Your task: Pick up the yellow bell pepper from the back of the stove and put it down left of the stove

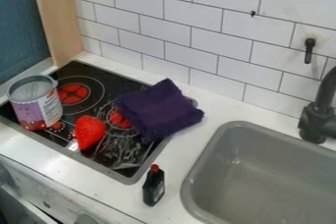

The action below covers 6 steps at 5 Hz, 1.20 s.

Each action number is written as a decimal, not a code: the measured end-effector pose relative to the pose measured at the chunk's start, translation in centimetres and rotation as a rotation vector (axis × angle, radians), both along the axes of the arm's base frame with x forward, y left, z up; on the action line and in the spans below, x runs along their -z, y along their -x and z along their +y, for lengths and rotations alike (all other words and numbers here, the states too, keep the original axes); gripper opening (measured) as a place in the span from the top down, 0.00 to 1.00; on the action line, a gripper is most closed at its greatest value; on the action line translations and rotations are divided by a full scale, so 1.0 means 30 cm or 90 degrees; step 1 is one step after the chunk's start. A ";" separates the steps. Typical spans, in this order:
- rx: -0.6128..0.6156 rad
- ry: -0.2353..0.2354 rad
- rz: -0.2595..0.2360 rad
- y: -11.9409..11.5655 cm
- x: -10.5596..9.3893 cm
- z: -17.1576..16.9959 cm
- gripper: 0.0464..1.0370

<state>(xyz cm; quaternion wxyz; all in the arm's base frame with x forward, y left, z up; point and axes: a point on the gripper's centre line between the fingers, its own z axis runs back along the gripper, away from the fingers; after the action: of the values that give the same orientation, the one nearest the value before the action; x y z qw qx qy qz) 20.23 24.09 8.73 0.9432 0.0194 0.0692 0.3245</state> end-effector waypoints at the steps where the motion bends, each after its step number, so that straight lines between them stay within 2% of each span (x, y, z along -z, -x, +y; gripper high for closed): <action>1: -0.012 -0.001 0.004 0.002 -0.002 0.000 0.70; 2: -0.019 -0.012 -0.010 -0.001 -0.025 0.002 0.40; 3: -0.021 -0.038 -0.042 -0.007 -0.084 0.003 0.10; 4: -0.015 -0.078 -0.065 -0.018 -0.175 -0.009 0.03; 5: 0.106 -0.114 -0.121 -0.167 -0.253 -0.130 0.03; 6: 0.205 -0.105 -0.157 -0.279 -0.282 -0.228 0.04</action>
<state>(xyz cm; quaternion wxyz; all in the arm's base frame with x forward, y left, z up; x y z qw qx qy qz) 28.60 17.26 17.20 0.9794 0.0676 -0.0775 0.1739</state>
